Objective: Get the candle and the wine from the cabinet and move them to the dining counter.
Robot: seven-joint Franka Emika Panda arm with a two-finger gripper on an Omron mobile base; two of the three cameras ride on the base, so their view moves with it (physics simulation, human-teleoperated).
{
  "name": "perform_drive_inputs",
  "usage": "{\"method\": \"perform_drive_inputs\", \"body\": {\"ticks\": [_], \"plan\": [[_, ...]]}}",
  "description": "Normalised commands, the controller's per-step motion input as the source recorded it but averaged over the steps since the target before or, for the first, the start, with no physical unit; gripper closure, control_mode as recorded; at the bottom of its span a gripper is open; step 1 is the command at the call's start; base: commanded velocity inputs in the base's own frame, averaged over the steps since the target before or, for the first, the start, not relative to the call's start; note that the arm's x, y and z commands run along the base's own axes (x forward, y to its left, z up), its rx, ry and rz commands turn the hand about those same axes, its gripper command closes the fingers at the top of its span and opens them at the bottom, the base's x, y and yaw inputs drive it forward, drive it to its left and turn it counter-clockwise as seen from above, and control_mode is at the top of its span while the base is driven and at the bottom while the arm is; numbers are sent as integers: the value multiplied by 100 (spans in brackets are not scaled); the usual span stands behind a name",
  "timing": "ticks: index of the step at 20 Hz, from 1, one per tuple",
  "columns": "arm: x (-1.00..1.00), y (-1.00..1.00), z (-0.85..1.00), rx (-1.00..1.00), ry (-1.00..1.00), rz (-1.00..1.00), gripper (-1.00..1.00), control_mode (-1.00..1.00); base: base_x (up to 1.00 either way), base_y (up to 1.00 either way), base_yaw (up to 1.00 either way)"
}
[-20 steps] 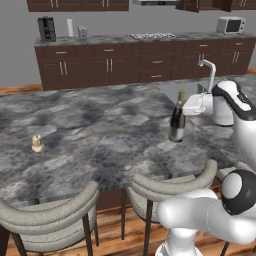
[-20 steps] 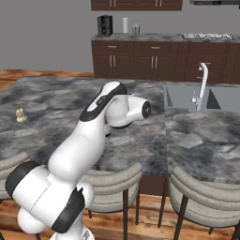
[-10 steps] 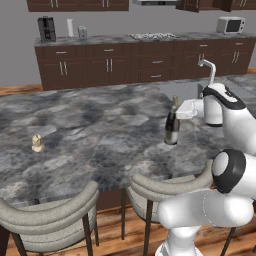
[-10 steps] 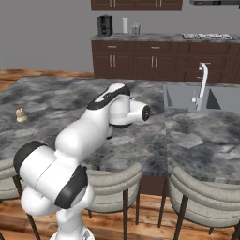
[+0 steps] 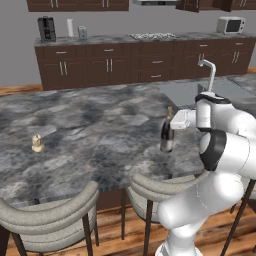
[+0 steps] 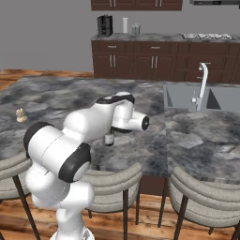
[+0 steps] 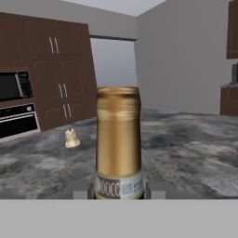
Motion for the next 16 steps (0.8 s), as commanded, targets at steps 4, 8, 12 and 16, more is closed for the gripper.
{"method": "perform_drive_inputs", "body": {"ticks": [4,8,12,16], "plan": [[24,0,-46,0,0,3,100,-100,0,0,0],[23,0,-38,0,0,4,100,-100,0,0,0],[30,0,-43,0,0,3,100,-100,0,0,0],[31,0,-36,0,0,3,100,-100,0,0,0]]}}
